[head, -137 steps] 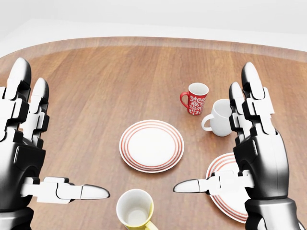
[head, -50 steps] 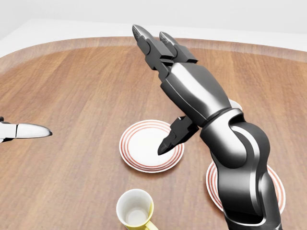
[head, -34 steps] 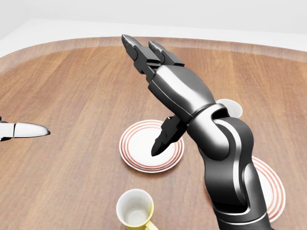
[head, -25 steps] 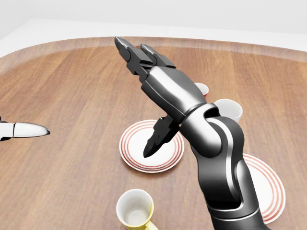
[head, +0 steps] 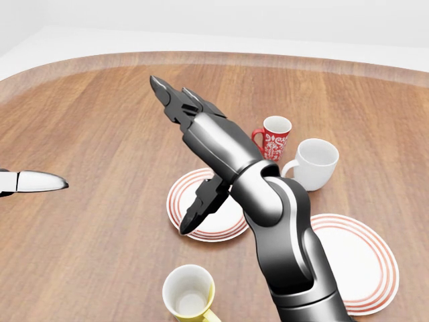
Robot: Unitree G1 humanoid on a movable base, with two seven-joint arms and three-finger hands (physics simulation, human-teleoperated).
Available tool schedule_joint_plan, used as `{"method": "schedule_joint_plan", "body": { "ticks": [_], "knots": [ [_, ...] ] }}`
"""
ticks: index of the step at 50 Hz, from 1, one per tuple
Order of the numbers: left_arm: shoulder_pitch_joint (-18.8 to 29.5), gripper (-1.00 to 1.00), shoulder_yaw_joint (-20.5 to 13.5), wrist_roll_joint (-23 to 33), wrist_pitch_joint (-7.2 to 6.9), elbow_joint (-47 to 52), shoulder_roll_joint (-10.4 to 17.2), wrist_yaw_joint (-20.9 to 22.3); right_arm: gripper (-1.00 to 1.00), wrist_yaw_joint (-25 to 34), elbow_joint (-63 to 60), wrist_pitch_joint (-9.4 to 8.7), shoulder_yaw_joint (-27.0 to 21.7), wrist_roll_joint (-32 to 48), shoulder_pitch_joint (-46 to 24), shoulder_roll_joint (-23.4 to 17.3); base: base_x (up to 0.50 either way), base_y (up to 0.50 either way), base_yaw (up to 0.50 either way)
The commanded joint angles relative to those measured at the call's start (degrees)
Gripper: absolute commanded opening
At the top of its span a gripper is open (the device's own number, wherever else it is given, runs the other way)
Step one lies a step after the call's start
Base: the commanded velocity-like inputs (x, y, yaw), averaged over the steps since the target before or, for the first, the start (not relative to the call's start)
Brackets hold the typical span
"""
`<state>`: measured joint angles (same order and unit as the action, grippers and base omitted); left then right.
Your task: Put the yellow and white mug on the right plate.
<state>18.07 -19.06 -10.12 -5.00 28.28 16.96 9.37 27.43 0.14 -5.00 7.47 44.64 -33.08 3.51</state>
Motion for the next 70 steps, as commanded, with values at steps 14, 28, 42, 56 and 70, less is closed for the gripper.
{"method": "schedule_joint_plan", "body": {
  "ticks": [14,28,42,56,70],
  "knots": [
    [0.18,1.00,-0.18,-0.22,0.00,0.26,0.16,-0.06,1.00,-5.07,8.08,0.00,1.64,-1.93,3.09,1.82,0.00,0.00,0.00],
    [-0.14,1.00,0.08,0.03,0.00,0.84,-0.08,0.04,1.00,-2.75,5.81,0.00,2.99,-0.43,5.90,2.23,0.00,0.00,0.00],
    [0.01,1.00,-0.04,0.03,0.00,0.42,0.00,0.09,1.00,0.21,3.22,0.00,5.03,2.67,8.63,3.91,0.00,0.00,0.00],
    [-0.11,1.00,0.16,0.19,0.00,0.13,-0.12,0.16,1.00,-2.43,8.01,0.00,5.81,1.80,10.63,4.94,0.00,0.00,0.00],
    [-0.10,1.00,0.18,0.31,0.00,0.53,-0.17,0.19,1.00,-4.79,12.13,0.00,6.10,0.58,12.19,4.87,0.00,0.00,0.00]
  ]
}}
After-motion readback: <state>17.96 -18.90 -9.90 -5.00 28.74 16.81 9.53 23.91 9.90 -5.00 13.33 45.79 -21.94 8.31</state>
